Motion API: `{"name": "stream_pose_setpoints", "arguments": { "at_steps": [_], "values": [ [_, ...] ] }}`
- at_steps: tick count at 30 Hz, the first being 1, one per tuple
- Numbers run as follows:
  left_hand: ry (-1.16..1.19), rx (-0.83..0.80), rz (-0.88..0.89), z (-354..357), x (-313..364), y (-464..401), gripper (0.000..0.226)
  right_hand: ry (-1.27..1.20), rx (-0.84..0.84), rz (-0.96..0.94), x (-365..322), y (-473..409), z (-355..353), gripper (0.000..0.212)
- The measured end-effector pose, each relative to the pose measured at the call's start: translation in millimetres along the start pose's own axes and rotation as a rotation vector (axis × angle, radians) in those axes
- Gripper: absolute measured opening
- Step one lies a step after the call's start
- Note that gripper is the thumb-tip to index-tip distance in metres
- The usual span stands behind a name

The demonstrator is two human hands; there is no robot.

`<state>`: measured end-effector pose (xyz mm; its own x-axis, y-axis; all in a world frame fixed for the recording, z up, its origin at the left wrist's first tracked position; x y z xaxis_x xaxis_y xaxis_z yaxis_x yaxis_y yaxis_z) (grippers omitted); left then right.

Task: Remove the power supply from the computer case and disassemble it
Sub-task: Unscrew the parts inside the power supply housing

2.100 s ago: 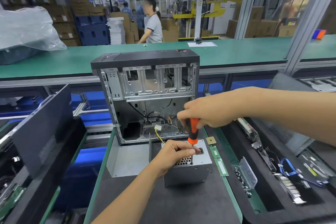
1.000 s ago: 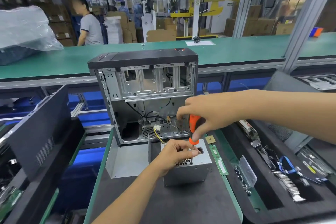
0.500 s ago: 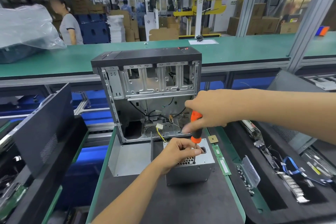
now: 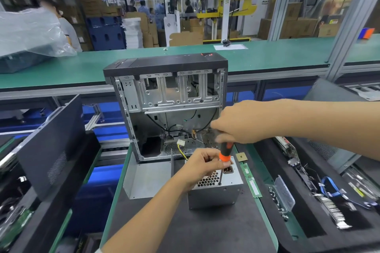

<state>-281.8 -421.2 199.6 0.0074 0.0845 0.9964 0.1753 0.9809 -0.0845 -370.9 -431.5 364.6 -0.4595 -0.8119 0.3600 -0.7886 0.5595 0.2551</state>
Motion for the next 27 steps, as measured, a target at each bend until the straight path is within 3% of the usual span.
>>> {"name": "stream_pose_setpoints", "arguments": {
  "at_steps": [1,4,7,10,13,15,18,21,24,27],
  "values": [
    [0.010,0.011,-0.002,-1.0,-0.1,-1.0,0.002,-0.084,-0.049,-0.054,1.1,1.4,0.2,0.012],
    [0.011,0.029,-0.006,-2.6,-2.5,-2.4,0.009,-0.256,-0.084,-0.102,7.2,4.4,-3.9,0.051],
    [-0.006,0.018,-0.007,-1.5,-3.4,-1.8,0.017,-0.079,0.045,0.067,9.1,1.0,-4.8,0.067],
    [-0.012,0.014,-0.007,-0.2,-2.0,-1.1,0.011,0.081,0.138,0.108,3.7,-1.7,-5.6,0.055],
    [-0.017,0.005,-0.008,1.1,-2.6,-1.0,0.014,-0.113,0.024,-0.056,1.8,1.4,-3.2,0.020],
    [-0.031,0.003,-0.012,1.8,-3.6,-0.8,0.017,-0.262,-0.059,-0.087,3.4,8.0,-5.2,0.046],
    [-0.035,0.016,-0.012,0.5,-2.7,-1.6,0.011,-0.128,-0.033,0.058,2.3,8.9,-3.8,0.069],
    [-0.058,-0.001,-0.022,1.2,-0.2,-2.4,0.012,-0.018,0.010,0.113,-2.9,5.3,0.6,0.055],
    [-0.075,-0.020,-0.040,3.8,1.8,-2.4,0.026,-0.108,-0.051,-0.022,-3.7,5.8,0.3,0.016],
    [-0.082,-0.037,-0.028,5.3,7.1,-0.9,0.013,-0.237,-0.111,-0.047,2.1,9.2,-3.4,0.054]
  ]
}}
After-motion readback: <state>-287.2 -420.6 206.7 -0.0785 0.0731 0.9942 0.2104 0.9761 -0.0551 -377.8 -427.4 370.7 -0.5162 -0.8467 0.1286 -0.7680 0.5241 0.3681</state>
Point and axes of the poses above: each hand's wrist, its own y-axis away from the middle knuckle, its own z-axis out of the palm, x = y × z, the point moved 4 cm from there along -y, towards the middle knuckle, and after that the axes turned 5 degrees about x, right-handed, at the moved point
